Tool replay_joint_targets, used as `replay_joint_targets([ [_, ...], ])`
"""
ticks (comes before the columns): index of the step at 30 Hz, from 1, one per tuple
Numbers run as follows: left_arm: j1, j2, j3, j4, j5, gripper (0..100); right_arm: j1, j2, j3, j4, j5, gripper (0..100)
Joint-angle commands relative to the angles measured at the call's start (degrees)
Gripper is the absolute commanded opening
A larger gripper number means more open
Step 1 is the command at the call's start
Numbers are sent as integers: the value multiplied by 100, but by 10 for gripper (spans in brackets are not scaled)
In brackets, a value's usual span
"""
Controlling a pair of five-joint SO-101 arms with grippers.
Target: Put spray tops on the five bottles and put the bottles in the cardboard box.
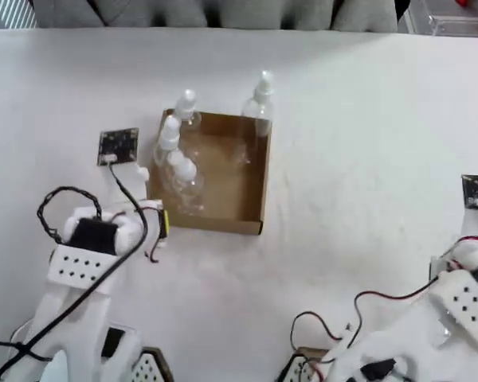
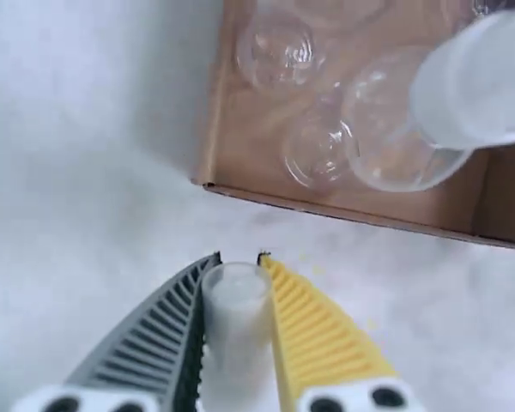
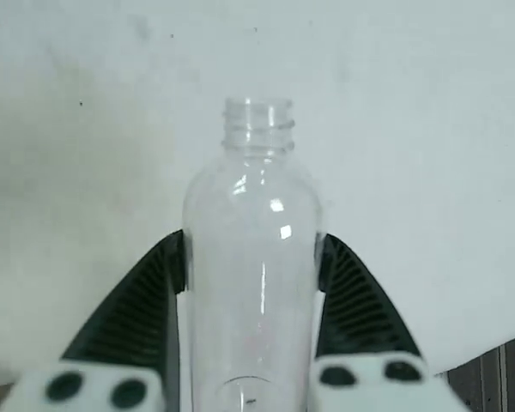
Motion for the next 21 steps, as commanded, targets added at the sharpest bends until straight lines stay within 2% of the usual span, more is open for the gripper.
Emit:
replay_joint_targets([
  [1,-365,-233,-774,114,-299,21,-409,-655,-79,215,-492,25],
  [6,-479,-233,-1099,519,-308,21,-1358,-1455,-88,655,-1160,25],
  [9,-479,-426,-1099,615,-316,21,-2018,-1833,-70,514,-2092,22],
  [15,-453,-2009,-1090,914,-668,21,-2879,-2158,97,-848,-3587,19],
  [18,-470,-2598,-1152,870,-659,21,-3257,-2185,211,-1481,-4009,19],
  [21,-479,-2703,-1371,440,-659,23,-3802,-2220,536,-2026,-4185,19],
])
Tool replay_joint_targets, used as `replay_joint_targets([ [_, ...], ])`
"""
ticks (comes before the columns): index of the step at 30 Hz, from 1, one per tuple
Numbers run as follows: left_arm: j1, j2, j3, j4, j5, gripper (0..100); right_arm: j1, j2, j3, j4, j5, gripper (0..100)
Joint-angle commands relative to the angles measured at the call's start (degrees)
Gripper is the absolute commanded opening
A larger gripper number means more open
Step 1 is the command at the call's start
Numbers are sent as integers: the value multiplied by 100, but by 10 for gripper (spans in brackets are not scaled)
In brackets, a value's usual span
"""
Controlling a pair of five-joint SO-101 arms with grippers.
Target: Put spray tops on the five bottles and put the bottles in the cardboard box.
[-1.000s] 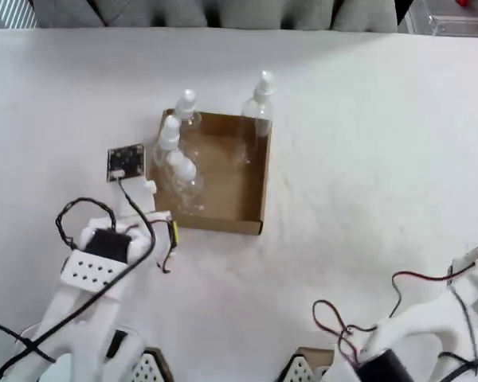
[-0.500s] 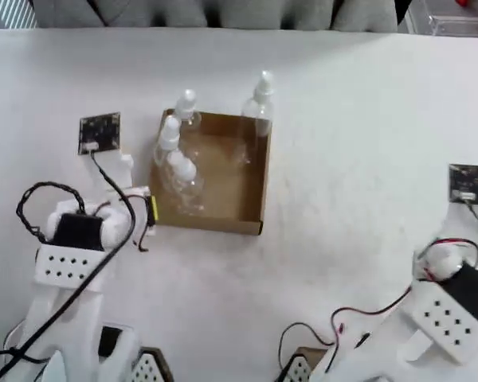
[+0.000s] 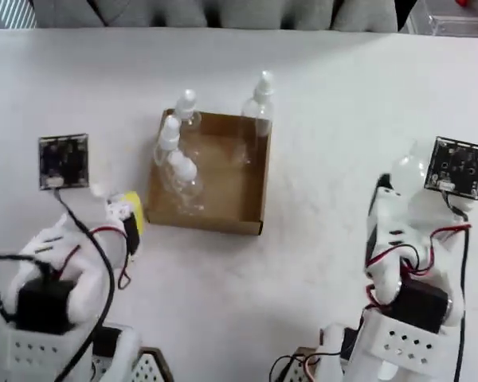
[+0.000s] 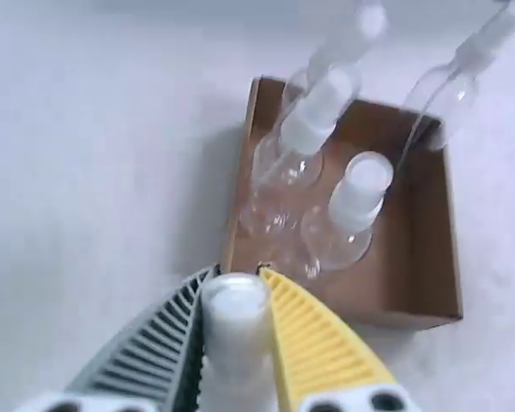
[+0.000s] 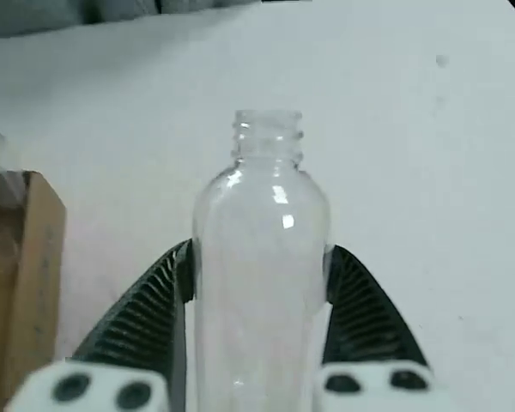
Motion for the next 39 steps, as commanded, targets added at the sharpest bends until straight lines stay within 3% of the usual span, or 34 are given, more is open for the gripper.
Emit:
replay_joint_targets([
  [1,-57,-321,-642,-607,-53,23,-681,-75,167,-567,-211,19],
  [12,-57,-321,-1477,-1653,18,23,-2615,-1868,879,-646,-615,15],
  [20,-57,-312,-1486,-3516,1714,23,-3741,-2193,1670,-1543,-589,15],
  [27,-13,-303,-1486,-4782,1820,24,-4549,-2510,2479,-2255,-563,15],
  [33,4,-163,-1556,-5020,1829,24,-5077,-3556,3024,-2264,-475,15],
  [39,4,1086,-2919,-4281,1837,24,-5191,-3477,3393,-2273,-176,15],
])
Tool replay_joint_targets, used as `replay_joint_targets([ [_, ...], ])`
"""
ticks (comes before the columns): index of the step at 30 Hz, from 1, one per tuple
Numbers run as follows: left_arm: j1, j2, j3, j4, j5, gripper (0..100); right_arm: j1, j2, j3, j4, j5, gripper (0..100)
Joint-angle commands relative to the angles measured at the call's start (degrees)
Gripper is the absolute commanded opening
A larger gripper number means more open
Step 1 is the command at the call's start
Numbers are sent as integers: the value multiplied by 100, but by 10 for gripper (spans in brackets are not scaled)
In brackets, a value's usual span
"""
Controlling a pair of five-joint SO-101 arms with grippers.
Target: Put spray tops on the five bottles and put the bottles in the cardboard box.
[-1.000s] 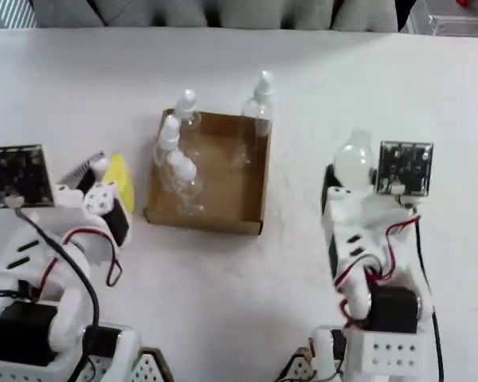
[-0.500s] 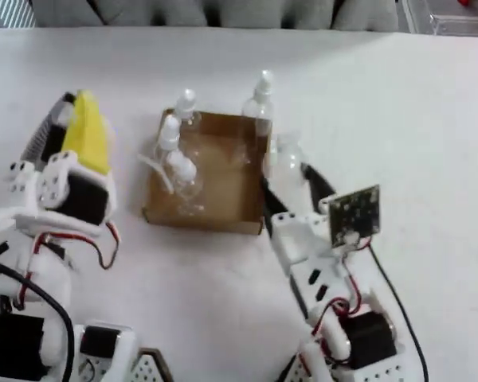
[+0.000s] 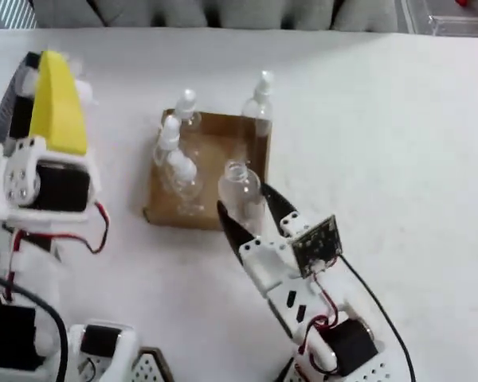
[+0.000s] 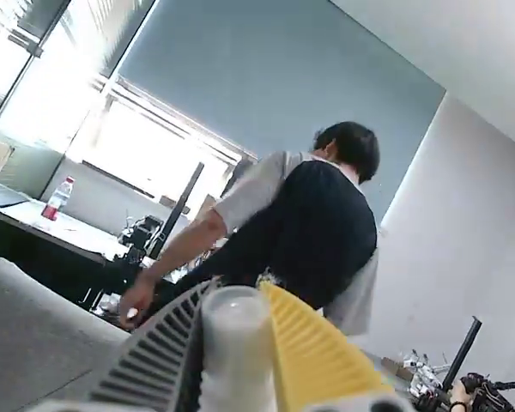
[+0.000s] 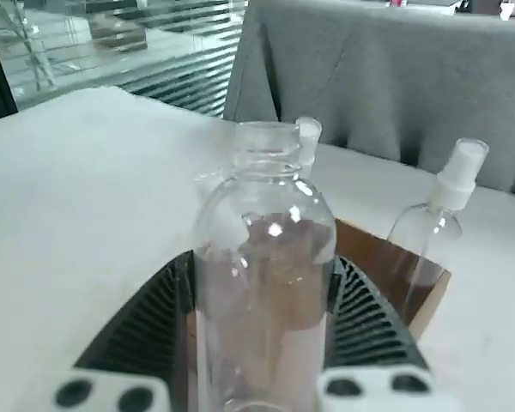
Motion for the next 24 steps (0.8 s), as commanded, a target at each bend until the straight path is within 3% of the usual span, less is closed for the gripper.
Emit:
replay_joint_targets([
  [1,13,1077,-1424,695,70,24,-136,-84,-18,-127,123,15],
  [4,163,1525,-2154,1187,70,24,-136,-84,-9,-127,123,15],
  [11,1402,1701,-2848,2207,70,24,-136,-84,9,-119,123,15],
  [24,1473,2325,-2418,1327,70,24,-101,-92,123,-119,123,15],
])
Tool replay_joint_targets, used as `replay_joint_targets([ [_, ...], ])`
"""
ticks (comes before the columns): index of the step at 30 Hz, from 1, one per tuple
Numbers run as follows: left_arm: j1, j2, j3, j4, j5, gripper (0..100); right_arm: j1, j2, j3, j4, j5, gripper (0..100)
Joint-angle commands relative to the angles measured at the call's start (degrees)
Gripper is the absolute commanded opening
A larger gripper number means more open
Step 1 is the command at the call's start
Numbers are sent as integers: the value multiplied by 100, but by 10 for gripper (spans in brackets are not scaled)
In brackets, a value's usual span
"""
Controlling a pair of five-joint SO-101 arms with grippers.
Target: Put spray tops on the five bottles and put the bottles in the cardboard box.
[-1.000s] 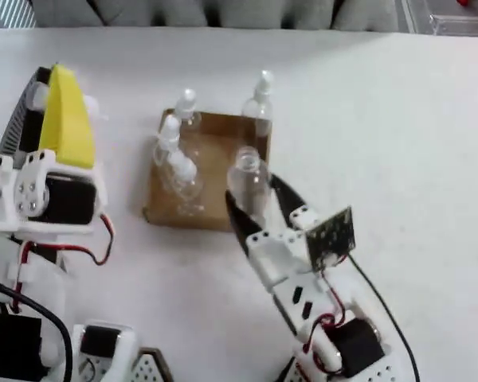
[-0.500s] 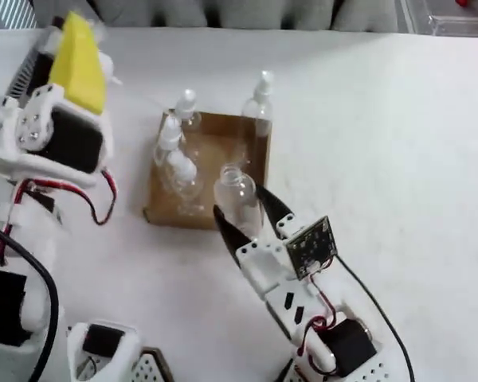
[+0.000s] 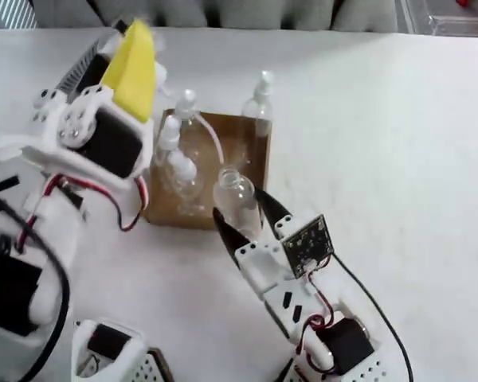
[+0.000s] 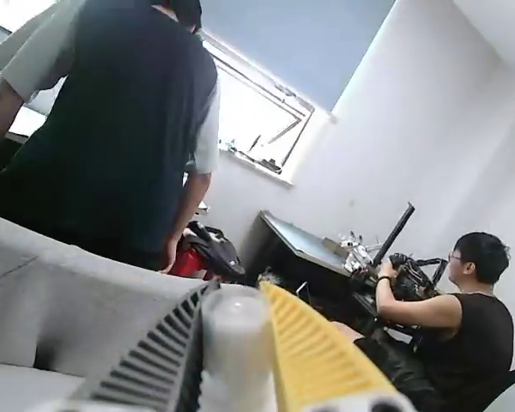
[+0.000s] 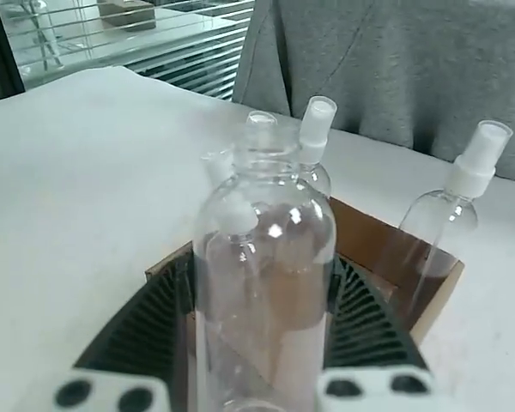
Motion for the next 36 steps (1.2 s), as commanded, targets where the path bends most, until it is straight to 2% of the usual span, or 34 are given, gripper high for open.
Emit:
replay_joint_targets([
  [1,66,374,114,-404,53,24,13,-57,-79,-119,70,15],
  [10,110,382,1125,-818,44,24,13,-57,-70,-119,70,15],
  [17,119,-233,1741,-976,44,24,22,-57,-35,-119,70,15],
  [23,66,-690,1767,-1029,26,24,22,-57,-9,-110,88,15],
  [36,66,-708,2013,-1187,44,24,22,-57,-9,-92,105,15],
])
